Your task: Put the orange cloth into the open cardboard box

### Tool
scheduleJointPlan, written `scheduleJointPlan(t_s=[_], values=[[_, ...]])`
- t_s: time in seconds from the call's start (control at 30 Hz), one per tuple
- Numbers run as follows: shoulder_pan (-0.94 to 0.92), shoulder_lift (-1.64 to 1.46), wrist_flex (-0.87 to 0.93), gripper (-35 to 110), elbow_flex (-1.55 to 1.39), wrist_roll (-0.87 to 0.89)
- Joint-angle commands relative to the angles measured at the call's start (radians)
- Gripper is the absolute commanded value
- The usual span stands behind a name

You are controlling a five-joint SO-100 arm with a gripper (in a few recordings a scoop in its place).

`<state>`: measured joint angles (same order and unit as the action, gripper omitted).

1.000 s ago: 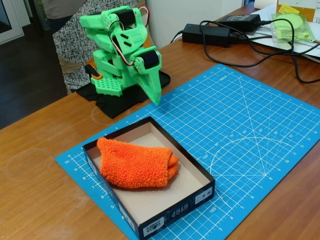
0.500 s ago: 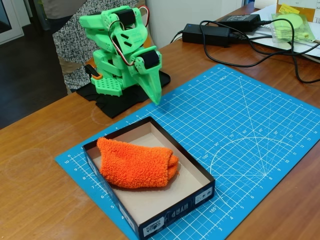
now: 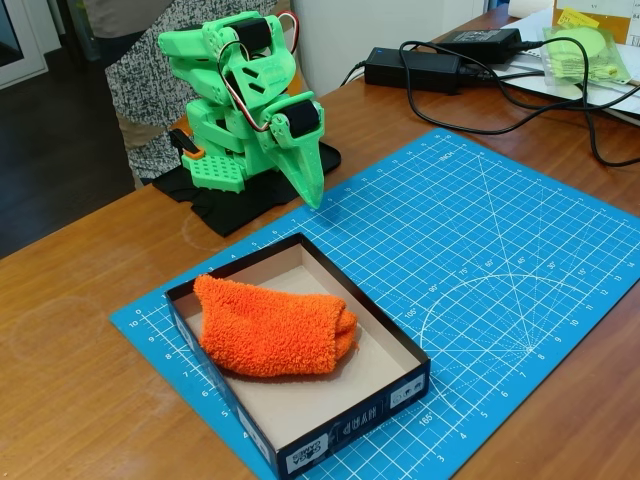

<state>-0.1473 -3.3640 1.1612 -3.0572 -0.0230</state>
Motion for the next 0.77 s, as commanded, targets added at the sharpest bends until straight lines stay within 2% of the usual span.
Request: scheduleJointPlan(t_s=[0.0, 0.73], values=[[-0.021, -0.011, -0.009, 0, -0.006, -0.003], [-0.037, -0.011, -0.008, 0, -0.006, 0.006]])
